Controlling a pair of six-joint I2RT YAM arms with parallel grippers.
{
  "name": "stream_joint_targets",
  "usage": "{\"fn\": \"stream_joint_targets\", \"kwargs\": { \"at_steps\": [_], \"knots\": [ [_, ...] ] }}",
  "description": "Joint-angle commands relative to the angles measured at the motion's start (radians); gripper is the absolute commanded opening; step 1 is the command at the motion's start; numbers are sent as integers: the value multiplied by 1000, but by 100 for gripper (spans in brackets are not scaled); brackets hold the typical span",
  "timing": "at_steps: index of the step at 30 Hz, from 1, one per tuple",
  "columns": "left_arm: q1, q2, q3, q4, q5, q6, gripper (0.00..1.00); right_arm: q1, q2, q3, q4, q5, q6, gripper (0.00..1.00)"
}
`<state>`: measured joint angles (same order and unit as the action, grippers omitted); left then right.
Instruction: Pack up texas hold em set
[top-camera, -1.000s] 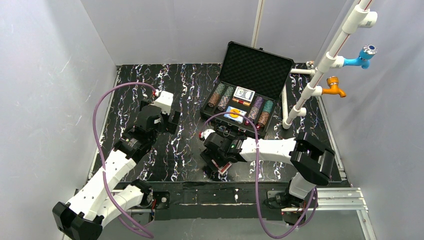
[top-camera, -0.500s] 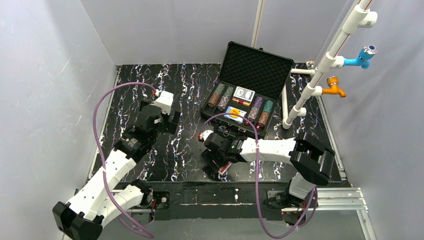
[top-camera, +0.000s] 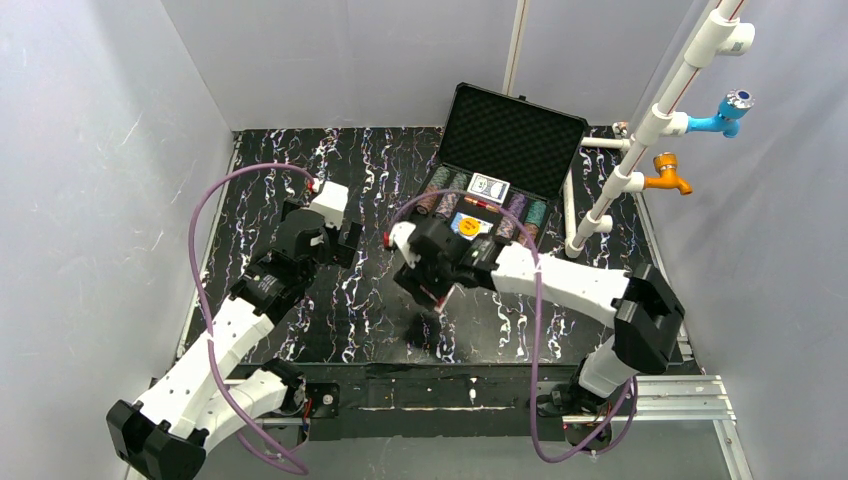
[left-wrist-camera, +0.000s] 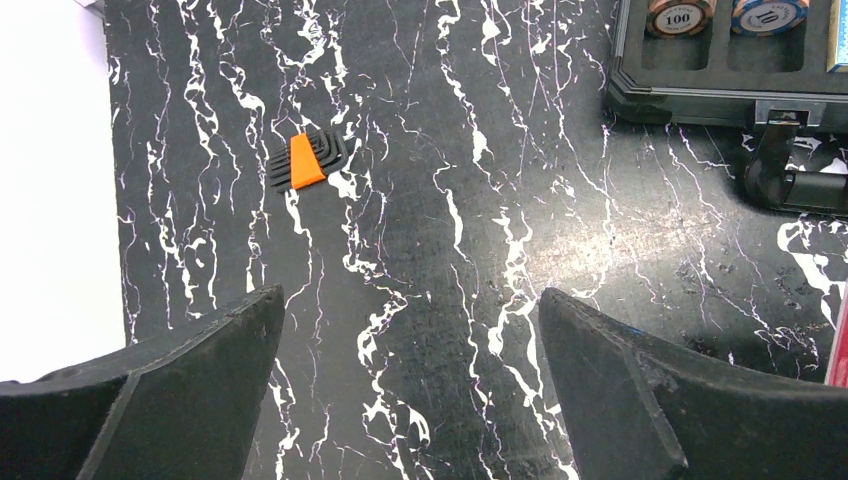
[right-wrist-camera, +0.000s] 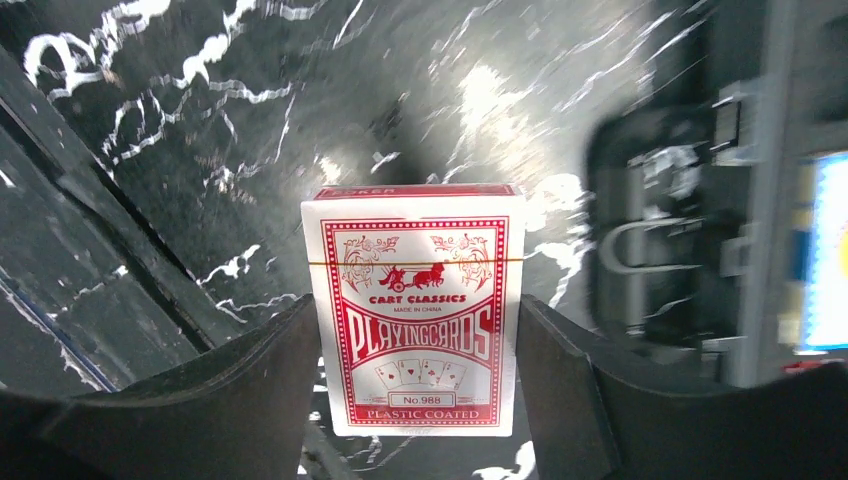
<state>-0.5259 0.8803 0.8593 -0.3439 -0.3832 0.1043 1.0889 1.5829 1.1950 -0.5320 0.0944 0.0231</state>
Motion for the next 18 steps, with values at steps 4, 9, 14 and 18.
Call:
{"fn": "stream_joint_targets", "kwargs": {
  "at_steps": [4,9,14,18],
  "knots": [
    [-3,31,-7,34,5,-46,99,-144,-53,291,-144,-54,-246,30],
    [-3,74,-18,76,49,-96,99,-216,36,502,-343,-117,-389,36],
    [-4,124,14,47,16,-145,99,-283,67,587,-392,-99,-453,36],
    [-3,99,-12,67,21,-134,99,-354,72,610,-385,-150,-481,34]
  ]
}}
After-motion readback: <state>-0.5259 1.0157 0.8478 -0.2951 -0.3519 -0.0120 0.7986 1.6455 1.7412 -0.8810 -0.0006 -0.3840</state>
